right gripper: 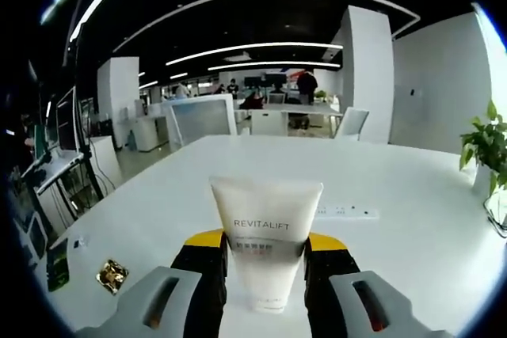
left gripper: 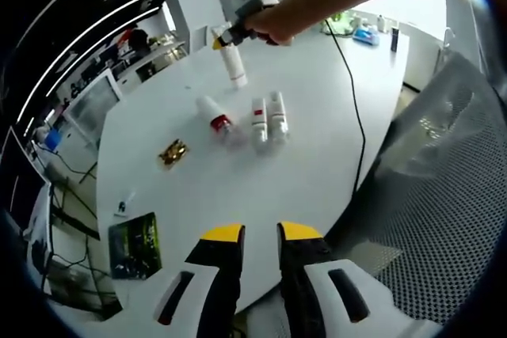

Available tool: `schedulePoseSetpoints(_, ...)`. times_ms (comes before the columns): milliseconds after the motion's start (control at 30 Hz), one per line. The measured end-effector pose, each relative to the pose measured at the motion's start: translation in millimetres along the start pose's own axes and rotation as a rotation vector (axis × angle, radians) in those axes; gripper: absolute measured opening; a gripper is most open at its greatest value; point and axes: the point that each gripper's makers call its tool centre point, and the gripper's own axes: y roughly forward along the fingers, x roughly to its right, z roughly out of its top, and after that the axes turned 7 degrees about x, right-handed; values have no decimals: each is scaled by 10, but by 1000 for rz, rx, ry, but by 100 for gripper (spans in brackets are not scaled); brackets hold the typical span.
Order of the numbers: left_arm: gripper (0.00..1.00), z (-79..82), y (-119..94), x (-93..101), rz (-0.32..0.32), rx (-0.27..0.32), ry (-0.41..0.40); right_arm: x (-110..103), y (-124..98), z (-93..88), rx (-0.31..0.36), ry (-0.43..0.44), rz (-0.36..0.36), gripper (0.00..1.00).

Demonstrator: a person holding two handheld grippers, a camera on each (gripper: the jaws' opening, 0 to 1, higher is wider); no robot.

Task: Arrange the skincare products in the storage area until every visible bottle or jar stands upright without overlapping.

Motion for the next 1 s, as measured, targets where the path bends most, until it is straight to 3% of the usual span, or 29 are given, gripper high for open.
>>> schedulePoseSetpoints(100, 20, -1, 3, -7, 3, 0, -1, 6, -2, -6, -6, -44, 4, 40)
schedulePoseSetpoints(233, 20, -3, 3, -8, 3, -2, -1, 9, -14, -17, -13, -39, 11, 38)
schedulePoseSetpoints(467, 20, 6, -2, -13, 5, 2, 0, 0, -115, -40, -36, -22, 18, 45)
schedulePoseSetpoints(600, 20, 19, -6, -23, 10, 9, -1, -67, -351, -125, -42, -8, 56, 47)
schedulePoseSetpoints(733, 20, 31, -8, -18, 9, 14, 5, -113, -631, -329, -118, -21, 99, 49)
schedulePoseSetpoints(833, 20, 57, -12, -26, 12, 25, 4, -260, -881, -604, -254, -66, 192, 43)
schedulePoseSetpoints(867, 20, 54, -11, -22, 10, 24, 6, -359, -940, -641, -253, -145, 258, 41)
schedulePoseSetpoints(1000, 19, 55, -9, -13, 7, 23, 8, -695, -1102, -783, -292, -331, 461, 43)
